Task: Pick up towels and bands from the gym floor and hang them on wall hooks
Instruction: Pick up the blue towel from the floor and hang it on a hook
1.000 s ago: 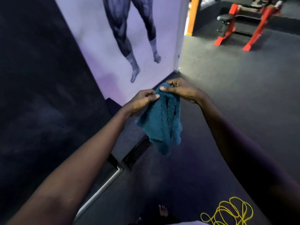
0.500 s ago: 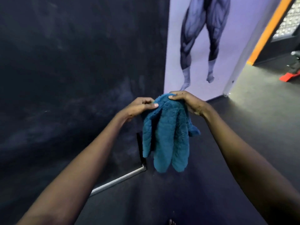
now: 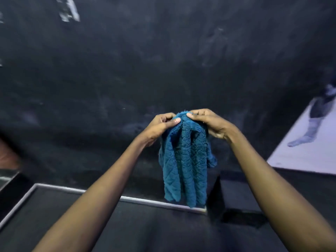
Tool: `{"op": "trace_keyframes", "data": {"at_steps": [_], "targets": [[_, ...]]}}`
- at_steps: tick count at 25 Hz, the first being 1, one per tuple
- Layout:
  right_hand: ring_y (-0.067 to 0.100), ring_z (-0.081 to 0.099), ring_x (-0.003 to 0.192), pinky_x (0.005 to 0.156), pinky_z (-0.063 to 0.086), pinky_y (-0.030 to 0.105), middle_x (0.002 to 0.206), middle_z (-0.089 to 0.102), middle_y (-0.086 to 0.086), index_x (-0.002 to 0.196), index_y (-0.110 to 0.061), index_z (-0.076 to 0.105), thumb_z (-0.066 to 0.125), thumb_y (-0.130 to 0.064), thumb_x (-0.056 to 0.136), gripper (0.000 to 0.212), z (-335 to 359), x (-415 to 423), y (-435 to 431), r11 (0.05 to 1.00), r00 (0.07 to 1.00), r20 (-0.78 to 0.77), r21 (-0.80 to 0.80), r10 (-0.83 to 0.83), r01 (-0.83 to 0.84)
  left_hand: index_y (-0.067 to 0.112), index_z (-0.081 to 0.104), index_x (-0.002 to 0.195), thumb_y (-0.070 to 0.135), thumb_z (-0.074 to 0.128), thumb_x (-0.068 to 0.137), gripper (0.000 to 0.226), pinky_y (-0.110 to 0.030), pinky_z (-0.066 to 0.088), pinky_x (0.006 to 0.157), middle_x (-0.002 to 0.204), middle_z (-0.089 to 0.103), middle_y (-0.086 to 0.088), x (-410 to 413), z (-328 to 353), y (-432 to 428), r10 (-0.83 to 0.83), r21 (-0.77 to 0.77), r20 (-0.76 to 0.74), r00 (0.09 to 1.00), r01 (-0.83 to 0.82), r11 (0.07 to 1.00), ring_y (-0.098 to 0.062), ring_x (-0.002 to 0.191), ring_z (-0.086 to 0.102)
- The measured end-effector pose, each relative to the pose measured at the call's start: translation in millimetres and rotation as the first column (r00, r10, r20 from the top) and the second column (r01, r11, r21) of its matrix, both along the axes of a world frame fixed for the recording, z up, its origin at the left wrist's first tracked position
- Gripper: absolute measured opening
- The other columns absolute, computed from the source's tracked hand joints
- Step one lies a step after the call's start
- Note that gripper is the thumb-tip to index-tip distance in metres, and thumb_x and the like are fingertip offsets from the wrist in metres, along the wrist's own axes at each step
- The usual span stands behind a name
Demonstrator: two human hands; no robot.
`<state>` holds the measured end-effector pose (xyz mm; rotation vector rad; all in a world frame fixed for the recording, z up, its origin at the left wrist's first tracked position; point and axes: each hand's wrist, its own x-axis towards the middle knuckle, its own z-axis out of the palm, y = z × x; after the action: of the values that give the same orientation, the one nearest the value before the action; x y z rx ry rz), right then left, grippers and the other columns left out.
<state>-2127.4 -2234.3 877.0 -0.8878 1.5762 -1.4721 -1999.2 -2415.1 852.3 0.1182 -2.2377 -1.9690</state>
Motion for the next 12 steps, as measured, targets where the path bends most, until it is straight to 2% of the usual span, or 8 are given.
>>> {"op": "trace_keyframes", "data": {"at_steps": [2,4,6,9,12], "targets": [[0.024,0.068,0.099,0.090,0.055,0.035,0.114,0.069,0.020,0.125,0.003,0.063,0.060,-0.021,0.096,0.037,7,10,-54,0.995,0.995,0.021,-0.025,0.102,-0.102,0.001,0.065,0.101,0.025,0.063,0.095,0.025,-0.022,0.050,0.067,0.092,0.067,-0.012,26,10,-39,0.123,0.014,-0.022,0.992,-0.122,0.992,-0.017,0.079,0.063],[0.020,0.068,0.095,0.086,0.056,0.031,0.108,0.071,0.015,0.122,0.002,0.064,0.058,-0.022,0.098,0.035,17,30,-112,0.980,0.980,-0.007,-0.022,0.197,-0.197,0.004,0.068,0.103,0.023,0.062,0.094,0.022,-0.024,0.048,0.071,0.094,0.068,-0.011,60,20,-83,0.259,0.040,-0.039,0.965,-0.257,0.965,-0.018,0.083,0.062],[0.016,0.068,0.090,0.081,0.055,0.027,0.101,0.071,0.009,0.111,-0.003,0.068,0.058,-0.023,0.098,0.026,31,56,-169,0.961,0.960,-0.054,-0.024,0.274,-0.276,0.011,0.070,0.099,0.021,0.062,0.093,0.014,-0.027,0.044,0.075,0.093,0.068,-0.006,97,30,-129,0.370,0.055,-0.061,0.927,-0.367,0.928,-0.015,0.086,0.060],[0.013,0.066,0.081,0.072,0.053,0.022,0.090,0.071,0.004,0.096,-0.011,0.068,0.056,-0.018,0.099,0.014,50,99,-248,0.942,0.940,-0.120,-0.075,0.319,-0.329,0.017,0.070,0.090,0.028,0.064,0.089,0.013,-0.033,0.038,0.078,0.089,0.066,-0.003,147,44,-188,0.462,0.015,-0.092,0.882,-0.462,0.887,-0.015,0.085,0.056],[0.016,0.064,0.085,0.076,0.052,0.025,0.094,0.069,0.007,0.098,-0.009,0.068,0.057,-0.019,0.099,0.015,66,148,-331,0.924,0.920,-0.190,-0.112,0.342,-0.366,0.009,0.070,0.088,0.031,0.063,0.093,0.023,-0.032,0.039,0.079,0.087,0.067,-0.005,202,62,-253,0.545,-0.015,-0.148,0.825,-0.553,0.833,-0.015,0.084,0.057]]}}
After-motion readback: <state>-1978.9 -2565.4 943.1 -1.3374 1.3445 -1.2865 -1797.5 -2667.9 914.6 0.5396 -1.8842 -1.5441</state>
